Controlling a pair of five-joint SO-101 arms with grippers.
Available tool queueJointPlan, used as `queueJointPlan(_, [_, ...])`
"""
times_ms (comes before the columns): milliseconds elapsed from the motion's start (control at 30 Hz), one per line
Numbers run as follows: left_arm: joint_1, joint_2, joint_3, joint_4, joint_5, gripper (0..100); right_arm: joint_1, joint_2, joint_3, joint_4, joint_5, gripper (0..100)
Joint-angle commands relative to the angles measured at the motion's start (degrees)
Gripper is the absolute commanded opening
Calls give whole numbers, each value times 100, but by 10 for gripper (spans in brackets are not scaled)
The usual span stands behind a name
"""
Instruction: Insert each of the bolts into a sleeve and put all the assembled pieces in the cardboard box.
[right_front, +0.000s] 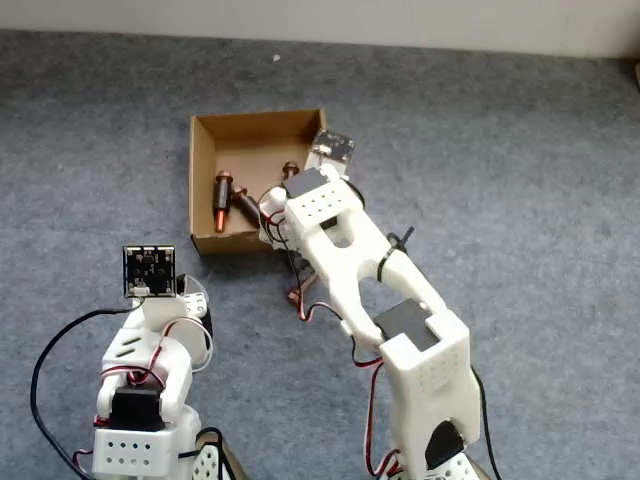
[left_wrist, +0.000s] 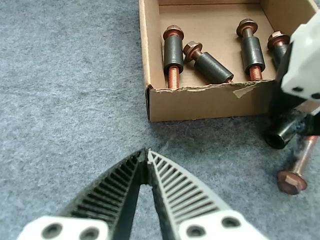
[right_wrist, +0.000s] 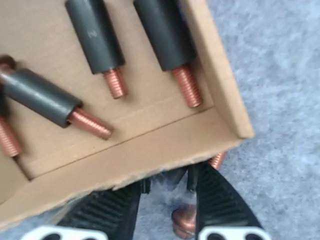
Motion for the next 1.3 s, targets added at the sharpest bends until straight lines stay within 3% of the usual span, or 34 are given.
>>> queueJointPlan(0, [-40,-31,110,18,-44,7,-22,585,-444,215,9,118])
queueJointPlan(400, [-48,-31,110,18,-44,7,-40,664,-857,927,97,6])
queueJointPlan(767, [-57,-31,110,18,-79,7,-13,-1349,-681,1675,1468,5])
queueJointPlan(1033, [-66,-31,110,18,-1521,6,224,-2712,127,2000,1811,5])
queueJointPlan(1267, [-66,-31,110,18,-2479,6,1024,-4057,1947,1305,1820,5])
